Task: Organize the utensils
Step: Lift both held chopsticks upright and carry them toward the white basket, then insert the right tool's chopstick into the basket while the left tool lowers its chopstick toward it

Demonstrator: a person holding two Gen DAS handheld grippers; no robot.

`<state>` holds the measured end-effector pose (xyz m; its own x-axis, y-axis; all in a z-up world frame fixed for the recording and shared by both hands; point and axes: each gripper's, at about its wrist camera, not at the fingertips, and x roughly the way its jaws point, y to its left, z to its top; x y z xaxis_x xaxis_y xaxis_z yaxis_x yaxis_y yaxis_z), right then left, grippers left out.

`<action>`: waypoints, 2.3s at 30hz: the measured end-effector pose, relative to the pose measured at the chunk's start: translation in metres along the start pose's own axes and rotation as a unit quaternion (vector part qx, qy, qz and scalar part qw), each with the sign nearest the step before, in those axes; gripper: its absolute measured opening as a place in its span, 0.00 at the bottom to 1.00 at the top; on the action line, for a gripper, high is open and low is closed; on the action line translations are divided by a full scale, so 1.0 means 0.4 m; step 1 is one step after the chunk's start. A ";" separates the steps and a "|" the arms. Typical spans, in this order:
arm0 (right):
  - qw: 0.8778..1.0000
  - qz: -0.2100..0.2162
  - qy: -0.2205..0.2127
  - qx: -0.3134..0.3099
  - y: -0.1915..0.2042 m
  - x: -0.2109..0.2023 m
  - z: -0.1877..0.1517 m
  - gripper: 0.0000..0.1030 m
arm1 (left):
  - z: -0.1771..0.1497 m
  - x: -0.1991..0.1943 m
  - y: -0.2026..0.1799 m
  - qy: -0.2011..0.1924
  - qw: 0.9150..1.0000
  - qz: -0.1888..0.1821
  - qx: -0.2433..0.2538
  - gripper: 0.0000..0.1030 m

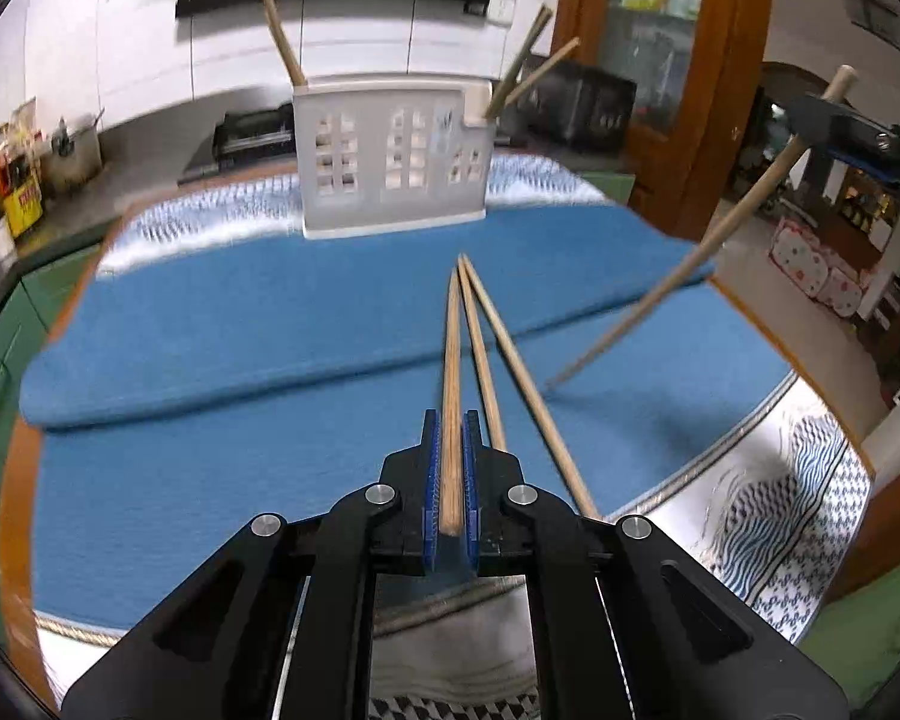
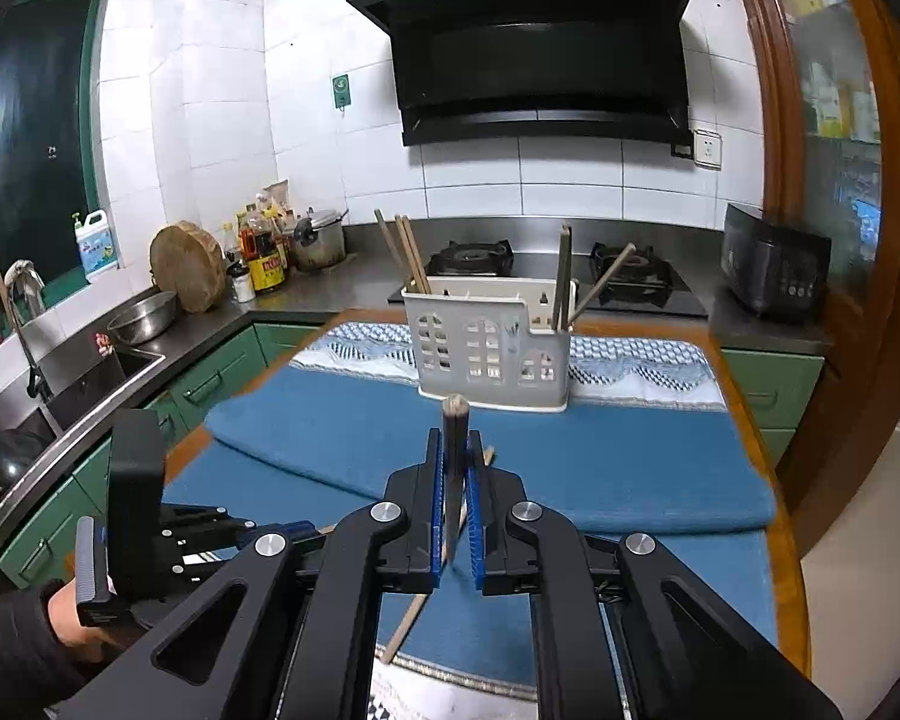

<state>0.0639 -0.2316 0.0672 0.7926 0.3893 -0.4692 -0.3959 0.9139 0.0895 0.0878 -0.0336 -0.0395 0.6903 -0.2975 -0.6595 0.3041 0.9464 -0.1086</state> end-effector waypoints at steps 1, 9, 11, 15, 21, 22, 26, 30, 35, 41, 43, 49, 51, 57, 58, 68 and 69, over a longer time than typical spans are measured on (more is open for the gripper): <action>1.000 0.000 0.001 -0.004 -0.001 0.005 0.011 0.06 | 0.008 -0.004 0.002 -0.004 1.000 -0.002 0.001 0.05; 1.000 0.006 0.013 -0.026 -0.005 0.048 0.092 0.06 | 0.076 -0.020 0.007 -0.027 0.999 -0.021 0.015 0.05; 0.999 0.005 0.012 -0.031 -0.008 0.056 0.120 0.06 | 0.090 -0.025 0.011 -0.033 0.999 -0.021 0.019 0.05; 0.999 0.003 0.009 -0.042 -0.014 0.068 0.179 0.06 | 0.129 -0.033 0.020 -0.050 0.998 -0.015 0.029 0.05; 0.998 -0.003 -0.004 -0.057 -0.024 0.084 0.257 0.06 | 0.184 -0.038 0.027 -0.059 0.997 -0.018 0.036 0.05; 0.998 -0.001 -0.010 -0.058 -0.027 0.086 0.279 0.06 | 0.202 -0.042 0.029 -0.062 0.997 -0.021 0.038 0.05; 0.997 -0.014 -0.027 -0.064 -0.033 0.094 0.348 0.06 | 0.259 -0.053 0.040 -0.068 0.997 -0.023 0.039 0.05; 0.997 -0.034 -0.041 -0.063 -0.051 0.112 0.420 0.06 | 0.322 -0.063 0.058 -0.079 0.996 -0.020 0.039 0.05; 0.996 -0.051 -0.041 -0.056 -0.075 0.165 0.470 0.06 | 0.390 -0.076 0.080 -0.093 0.995 -0.016 0.036 0.05; 0.995 -0.078 -0.023 -0.063 -0.096 0.268 0.477 0.06 | 0.503 -0.115 0.099 -0.128 0.991 -0.002 0.042 0.05; 0.995 -0.082 -0.014 -0.059 -0.109 0.303 0.472 0.06 | 0.538 -0.130 0.102 -0.141 0.989 0.002 0.044 0.05; 0.996 -0.076 0.014 -0.047 -0.140 0.375 0.441 0.07 | 0.646 -0.174 0.099 -0.194 0.979 0.024 0.056 0.05; 0.996 -0.077 0.020 -0.049 -0.145 0.392 0.430 0.07 | 0.685 -0.188 0.094 -0.210 0.976 0.024 0.053 0.05; 0.996 -0.073 0.033 -0.050 -0.161 0.425 0.411 0.07 | 0.712 -0.158 0.074 -0.205 0.977 0.016 0.057 0.05; 0.995 -0.072 0.036 -0.051 -0.161 0.431 0.409 0.07 | 0.704 -0.145 0.072 -0.200 0.978 0.017 0.058 0.05; 0.994 -0.082 0.027 -0.071 -0.138 0.425 0.407 0.16 | 0.614 -0.010 0.117 -0.118 0.992 0.002 0.032 0.05; 0.994 -0.083 0.026 -0.071 -0.139 0.423 0.408 0.16 | 0.605 0.005 0.119 -0.109 0.993 0.004 0.034 0.07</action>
<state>0.2958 -0.1978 0.1260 0.8288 0.2250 -0.5124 -0.3264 0.9381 -0.1161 0.2623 -0.0197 0.1340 0.8164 -0.3169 -0.4828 0.3364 0.9405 -0.0485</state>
